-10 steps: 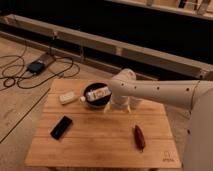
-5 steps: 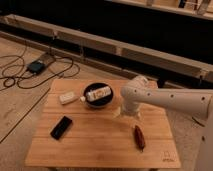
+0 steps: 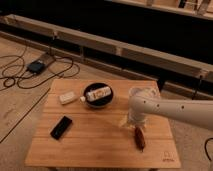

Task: Place the pepper in the ceramic cup

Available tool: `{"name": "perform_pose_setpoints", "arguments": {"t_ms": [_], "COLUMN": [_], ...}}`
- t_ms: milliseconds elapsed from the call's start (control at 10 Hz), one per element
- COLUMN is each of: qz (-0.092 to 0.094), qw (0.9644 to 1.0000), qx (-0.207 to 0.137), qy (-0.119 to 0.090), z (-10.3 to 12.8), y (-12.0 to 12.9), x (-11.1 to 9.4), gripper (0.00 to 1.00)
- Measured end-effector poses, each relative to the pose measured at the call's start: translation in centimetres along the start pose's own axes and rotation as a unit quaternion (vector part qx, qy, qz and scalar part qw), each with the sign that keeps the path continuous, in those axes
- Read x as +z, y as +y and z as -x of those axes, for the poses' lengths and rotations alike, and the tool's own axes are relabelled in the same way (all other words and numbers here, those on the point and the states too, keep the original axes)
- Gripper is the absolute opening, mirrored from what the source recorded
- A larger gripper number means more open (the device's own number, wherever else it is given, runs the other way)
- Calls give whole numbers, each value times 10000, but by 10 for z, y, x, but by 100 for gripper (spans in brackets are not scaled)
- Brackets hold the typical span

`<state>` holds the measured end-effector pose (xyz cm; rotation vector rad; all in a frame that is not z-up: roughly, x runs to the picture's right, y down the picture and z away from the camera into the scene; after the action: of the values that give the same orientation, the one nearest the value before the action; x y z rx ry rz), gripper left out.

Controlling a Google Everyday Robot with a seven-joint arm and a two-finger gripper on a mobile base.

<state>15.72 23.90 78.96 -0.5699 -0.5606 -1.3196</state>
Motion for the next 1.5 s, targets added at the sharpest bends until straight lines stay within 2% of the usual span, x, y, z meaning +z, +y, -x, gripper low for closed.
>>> {"name": "perform_pose_setpoints", "arguments": {"t_ms": [300, 600, 700, 1000, 1200, 1400, 1500], "qz": [-68, -68, -51, 24, 11, -32, -41], "qw": [9998, 9994, 9994, 9995, 9996, 9998, 9998], "qx": [170, 322, 338, 294, 259, 201, 172], "qy": [-70, -71, -70, -89, -73, -5, 22], "z": [17, 20, 20, 18, 16, 13, 13], "y": [12, 21, 23, 24, 21, 14, 12], "x": [17, 29, 31, 32, 29, 17, 11], "gripper": [80, 80, 77, 47, 29, 7, 2]}}
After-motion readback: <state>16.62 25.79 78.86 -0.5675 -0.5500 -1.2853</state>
